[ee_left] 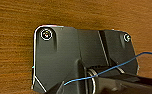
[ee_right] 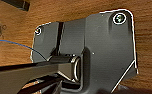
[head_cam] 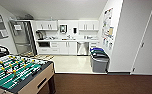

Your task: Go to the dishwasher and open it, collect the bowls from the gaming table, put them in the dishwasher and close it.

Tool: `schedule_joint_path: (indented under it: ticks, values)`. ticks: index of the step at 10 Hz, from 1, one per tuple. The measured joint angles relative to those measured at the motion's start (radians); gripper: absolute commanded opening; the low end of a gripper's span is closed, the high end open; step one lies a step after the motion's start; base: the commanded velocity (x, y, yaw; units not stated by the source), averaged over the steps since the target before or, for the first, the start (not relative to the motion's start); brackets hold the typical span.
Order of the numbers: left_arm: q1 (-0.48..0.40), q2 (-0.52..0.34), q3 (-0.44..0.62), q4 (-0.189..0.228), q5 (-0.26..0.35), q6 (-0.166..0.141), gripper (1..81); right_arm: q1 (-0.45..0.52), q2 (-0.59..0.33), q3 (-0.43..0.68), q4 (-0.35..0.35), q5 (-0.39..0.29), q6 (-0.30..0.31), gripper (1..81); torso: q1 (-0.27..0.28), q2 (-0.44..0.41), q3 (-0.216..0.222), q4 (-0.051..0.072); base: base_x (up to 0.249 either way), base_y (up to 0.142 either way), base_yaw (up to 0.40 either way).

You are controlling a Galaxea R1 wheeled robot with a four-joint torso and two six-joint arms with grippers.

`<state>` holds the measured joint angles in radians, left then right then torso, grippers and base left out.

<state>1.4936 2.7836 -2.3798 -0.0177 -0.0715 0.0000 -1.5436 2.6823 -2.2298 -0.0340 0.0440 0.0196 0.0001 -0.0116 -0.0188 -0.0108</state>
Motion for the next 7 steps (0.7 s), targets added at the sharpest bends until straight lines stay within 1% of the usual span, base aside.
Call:
schedule_joint_path:
  ticks: [3,7]
  values:
    - [0.000,0.000,0.000,0.000,-0.001,0.000,81.1,0.000,0.008,-0.003,0.000,0.001,0.000,81.1,0.000,0.000,0.000,0.000,0.167,0.000,0.000]
    - [-0.002,-0.001,0.000,0.000,-0.006,0.000,81.1,0.009,0.010,-0.002,0.000,0.001,0.000,81.1,0.000,0.000,0.000,0.000,0.194,0.000,0.000]
